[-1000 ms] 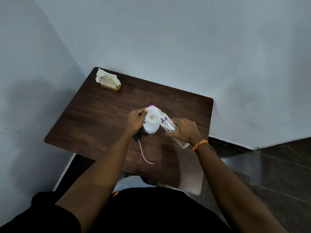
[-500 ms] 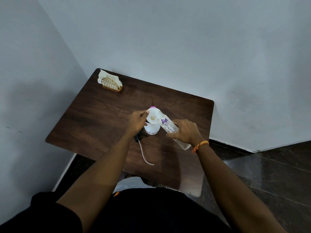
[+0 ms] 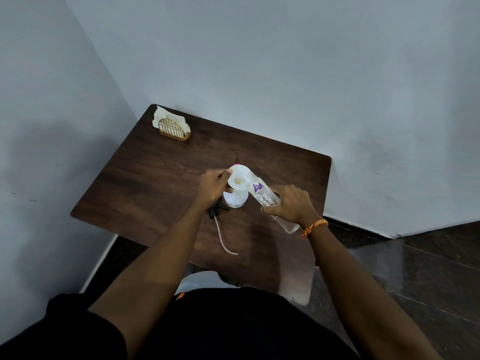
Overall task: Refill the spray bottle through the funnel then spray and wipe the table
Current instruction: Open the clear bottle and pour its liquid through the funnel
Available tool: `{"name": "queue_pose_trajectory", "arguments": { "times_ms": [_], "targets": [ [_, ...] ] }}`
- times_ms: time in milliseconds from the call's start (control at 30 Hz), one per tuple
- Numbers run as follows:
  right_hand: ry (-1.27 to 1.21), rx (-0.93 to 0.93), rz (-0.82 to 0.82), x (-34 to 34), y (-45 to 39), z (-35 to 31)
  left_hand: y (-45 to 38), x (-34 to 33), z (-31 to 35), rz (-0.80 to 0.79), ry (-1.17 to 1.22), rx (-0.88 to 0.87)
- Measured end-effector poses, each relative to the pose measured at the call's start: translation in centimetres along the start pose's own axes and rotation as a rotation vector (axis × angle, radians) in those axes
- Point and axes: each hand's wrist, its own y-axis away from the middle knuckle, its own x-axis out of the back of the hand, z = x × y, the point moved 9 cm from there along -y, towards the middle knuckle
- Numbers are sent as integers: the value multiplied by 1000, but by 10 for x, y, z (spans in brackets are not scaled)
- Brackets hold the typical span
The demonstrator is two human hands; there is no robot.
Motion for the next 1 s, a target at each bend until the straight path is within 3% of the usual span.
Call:
{"name": "queue_pose_trajectory", "arguments": {
  "times_ms": [1000],
  "targets": [
    [27, 10, -54, 14, -1, 2, -1, -1, 6, 15, 14, 4]
  ]
}}
